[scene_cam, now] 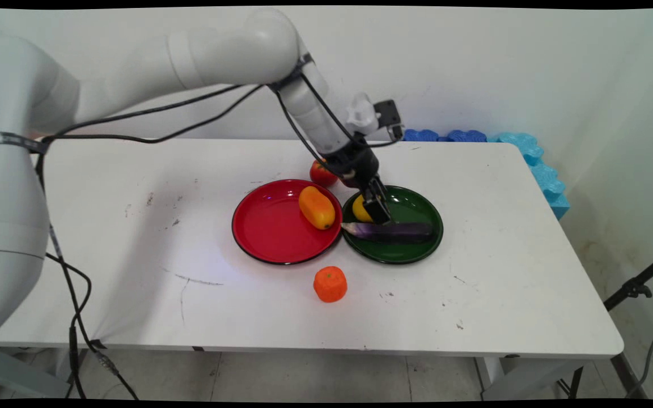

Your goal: Pick up the eggplant from the green plate

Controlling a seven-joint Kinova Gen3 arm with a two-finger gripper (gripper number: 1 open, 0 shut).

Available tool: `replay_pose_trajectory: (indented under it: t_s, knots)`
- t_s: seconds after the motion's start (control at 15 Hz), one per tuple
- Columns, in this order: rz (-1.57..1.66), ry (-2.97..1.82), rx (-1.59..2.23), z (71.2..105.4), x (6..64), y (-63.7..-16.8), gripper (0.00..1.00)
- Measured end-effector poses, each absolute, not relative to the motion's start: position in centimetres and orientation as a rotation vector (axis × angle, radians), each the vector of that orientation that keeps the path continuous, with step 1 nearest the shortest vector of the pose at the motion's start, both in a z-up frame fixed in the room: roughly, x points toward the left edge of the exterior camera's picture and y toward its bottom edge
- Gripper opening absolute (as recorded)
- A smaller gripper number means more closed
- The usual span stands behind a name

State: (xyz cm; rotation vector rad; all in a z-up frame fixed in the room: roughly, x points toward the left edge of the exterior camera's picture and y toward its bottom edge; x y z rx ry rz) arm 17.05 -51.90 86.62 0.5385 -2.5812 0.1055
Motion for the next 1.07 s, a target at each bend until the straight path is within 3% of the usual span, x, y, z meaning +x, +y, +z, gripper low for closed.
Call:
replay_pose_trajectory:
  t_s: [0.6,0.67,1.07]
  knots:
    - [0.073,-2.610,0.494,83.0,14.6,-52.9,1.00]
    - [0.073,-2.614,0.488,82.9,14.5,-52.9,0.00]
    - [0.084,-2.642,0.413,82.7,14.4,-52.2,0.00]
